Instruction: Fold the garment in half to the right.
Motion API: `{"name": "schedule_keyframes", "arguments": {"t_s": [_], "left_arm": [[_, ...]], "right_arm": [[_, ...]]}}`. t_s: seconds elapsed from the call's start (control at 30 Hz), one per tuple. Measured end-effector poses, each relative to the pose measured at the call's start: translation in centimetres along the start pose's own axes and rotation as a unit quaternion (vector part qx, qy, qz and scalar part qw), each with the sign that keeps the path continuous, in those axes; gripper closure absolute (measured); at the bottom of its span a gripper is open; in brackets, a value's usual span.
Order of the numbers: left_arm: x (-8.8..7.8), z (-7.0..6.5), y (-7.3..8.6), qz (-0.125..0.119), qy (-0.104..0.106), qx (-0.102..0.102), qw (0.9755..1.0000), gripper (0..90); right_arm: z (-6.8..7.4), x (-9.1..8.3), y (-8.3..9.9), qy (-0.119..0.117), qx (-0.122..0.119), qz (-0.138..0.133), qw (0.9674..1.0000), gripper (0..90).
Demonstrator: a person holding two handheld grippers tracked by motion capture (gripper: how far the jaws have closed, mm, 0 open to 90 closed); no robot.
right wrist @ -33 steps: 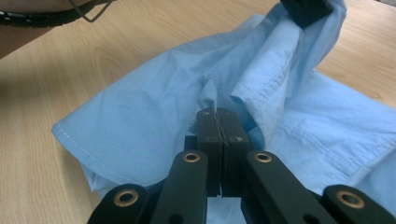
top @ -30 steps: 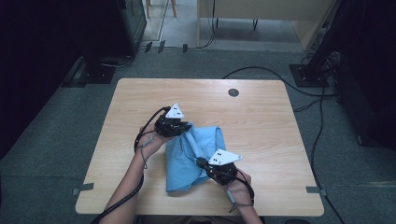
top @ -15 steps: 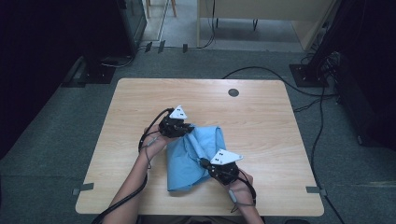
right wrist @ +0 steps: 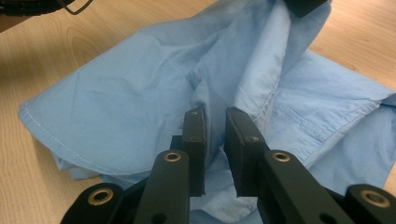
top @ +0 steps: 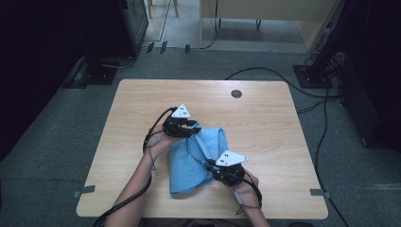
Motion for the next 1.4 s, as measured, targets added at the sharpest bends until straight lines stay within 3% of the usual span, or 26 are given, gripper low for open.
{"name": "schedule_keyframes", "arguments": {"t_s": [0.13,0.33,0.37,0.53,0.57,0.93,0.97,1.1,1.13,1.2,1.23,1.27,1.3,1.4], "left_arm": [[-0.1,-0.1,-0.8,-0.024,0.008,-0.012,0.9996,52.4],[-0.5,0.4,-1.4,-0.030,0.003,-0.005,0.9995,48.7],[-0.5,0.4,-1.4,-0.030,0.003,-0.005,0.9995,43.0],[-0.8,0.8,-1.2,-0.030,-0.003,-0.006,0.9995,40.8],[-1.2,1.1,-1.3,-0.039,-0.011,-0.012,0.9991,40.8],[-2.1,1.7,-1.8,-0.054,-0.021,-0.017,0.9982,38.0],[-2.1,1.7,-1.8,-0.054,-0.021,-0.017,0.9982,38.0],[-1.9,1.8,-1.2,-0.044,-0.024,-0.018,0.9986,38.0],[-1.9,1.8,-1.2,-0.044,-0.024,-0.018,0.9986,38.0],[-1.8,1.7,-0.9,-0.038,-0.024,-0.013,0.9989,38.0],[-1.7,1.6,-0.7,-0.034,-0.024,-0.011,0.9991,38.0],[-1.7,1.6,-0.7,-0.034,-0.024,-0.011,0.9991,37.9],[-1.7,1.7,-0.5,-0.032,-0.025,-0.009,0.9992,37.9],[-1.7,1.6,-0.4,-0.032,-0.026,-0.010,0.9991,36.8]], "right_arm": [[-0.2,-0.6,-0.1,0.004,0.000,-0.005,1.0000,73.6],[-0.5,-1.3,-0.5,0.014,-0.006,-0.007,0.9999,71.7],[-0.5,-1.3,-0.5,0.014,-0.006,-0.007,0.9999,71.7],[-1.1,-2.0,-1.0,0.026,-0.009,-0.017,0.9995,71.0],[-1.4,-2.3,-1.3,0.029,-0.005,-0.022,0.9993,68.7],[-1.4,-1.8,-1.9,0.020,0.007,-0.031,0.9993,63.3],[-1.6,-1.9,-2.1,0.020,0.024,-0.037,0.9988,63.3],[-1.8,-1.8,-2.1,0.021,0.032,-0.037,0.9986,59.9],[-2.6,-1.4,-1.3,0.036,0.029,-0.022,0.9987,59.9],[-2.6,-1.4,-1.3,0.036,0.029,-0.022,0.9987,59.8],[-3.3,-1.0,-0.6,0.043,0.044,-0.009,0.9981,59.4],[-3.3,-1.0,-0.6,0.043,0.044,-0.009,0.9981,59.4],[-3.9,-0.8,0.3,0.047,0.065,-0.001,0.9968,58.2],[-4.1,-0.7,0.6,0.047,0.069,0.000,0.9965,57.6]]}}
Point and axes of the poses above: each handheld gripper's, and its own axes: x roughly forward along the jaws, y roughly out of its underside, z roughly to its left, the point moved 8 cm from there along x, roughly forward along the jaws, and after that the axes turned 9 degrees about -z, right-handed, at the moved point
